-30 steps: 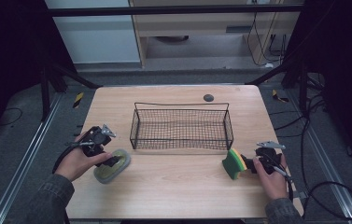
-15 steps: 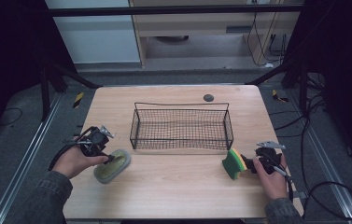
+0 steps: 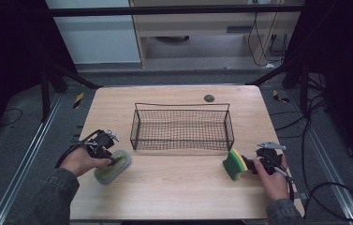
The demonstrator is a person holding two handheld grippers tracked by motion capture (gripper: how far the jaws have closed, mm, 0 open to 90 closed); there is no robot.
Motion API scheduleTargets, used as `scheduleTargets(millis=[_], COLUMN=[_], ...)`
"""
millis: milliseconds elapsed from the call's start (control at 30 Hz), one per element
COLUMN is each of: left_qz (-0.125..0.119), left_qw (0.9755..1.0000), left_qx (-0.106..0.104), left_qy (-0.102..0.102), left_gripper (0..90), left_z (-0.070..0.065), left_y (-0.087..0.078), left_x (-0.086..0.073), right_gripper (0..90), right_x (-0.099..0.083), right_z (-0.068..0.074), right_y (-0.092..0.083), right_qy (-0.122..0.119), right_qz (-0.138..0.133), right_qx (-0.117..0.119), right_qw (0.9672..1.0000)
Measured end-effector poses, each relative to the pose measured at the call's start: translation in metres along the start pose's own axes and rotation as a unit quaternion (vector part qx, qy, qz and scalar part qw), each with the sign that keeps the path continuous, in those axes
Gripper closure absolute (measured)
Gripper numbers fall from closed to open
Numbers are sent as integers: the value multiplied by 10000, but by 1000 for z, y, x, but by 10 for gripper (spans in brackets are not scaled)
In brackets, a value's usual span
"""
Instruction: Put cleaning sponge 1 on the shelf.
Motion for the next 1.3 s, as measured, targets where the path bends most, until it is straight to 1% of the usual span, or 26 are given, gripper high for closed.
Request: scheduleTargets(millis=[67,200,300,433,567,767,900,967,1033,1067,1133,1200,1267,1300], left_qz=[41,42,69,18,-48,-3,40,46,41,22,29,-51,-78,-147], left_qw=[10000,10000,9999,9998,9998,9999,9999,9999,9999,9999,10000,10000,9999,9999], left_qx=[31,-15,-16,-77,-104,-125,-81,-67,-76,-80,-85,-65,-11,9], left_qy=[14,-75,-105,-167,-181,-117,-87,-89,-70,-61,-18,-18,63,63], left_gripper=[580,579,573,573,582,588,594,610,644,678,698,701,702,702], left_z=[0,3,5,7,7,3,2,3,3,3,3,3,3,3], left_y=[1,4,6,8,8,10,12,12,12,12,11,9,5,2], left_x=[-1,-2,-4,-5,-5,-3,-2,-2,-2,-1,-2,-2,-3,-4], right_gripper=[7,7,7,7,7,7,6,6,6,6,6,6,5,5], right_x=[0,0,0,0,0,0,0,0,0,0,0,0,0,0], right_z=[0,0,0,0,0,0,0,0,0,0,0,0,0,0], right_y=[0,0,0,0,0,0,0,0,0,0,0,0,0,0], right_qy=[1,-8,-2,-7,-4,4,-9,-9,-1,-10,-10,-10,-6,-4], right_qz=[0,4,2,3,3,0,3,3,1,4,3,3,0,-1], right_qx=[0,-2,-2,-2,-2,3,2,2,3,2,3,3,10,10], right_qw=[10000,10000,10000,10000,10000,10000,10000,10000,10000,10000,10000,10000,10000,10000])
Point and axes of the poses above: each handheld gripper's, and its own axes: y roughly forward along the jaws, x roughly out of its top, z roughly to its left, the point moved 5 cm from there along y, roughly forward along the jaws, and after that the axes turned 12 degrees about -y, right-handed, at the moved point
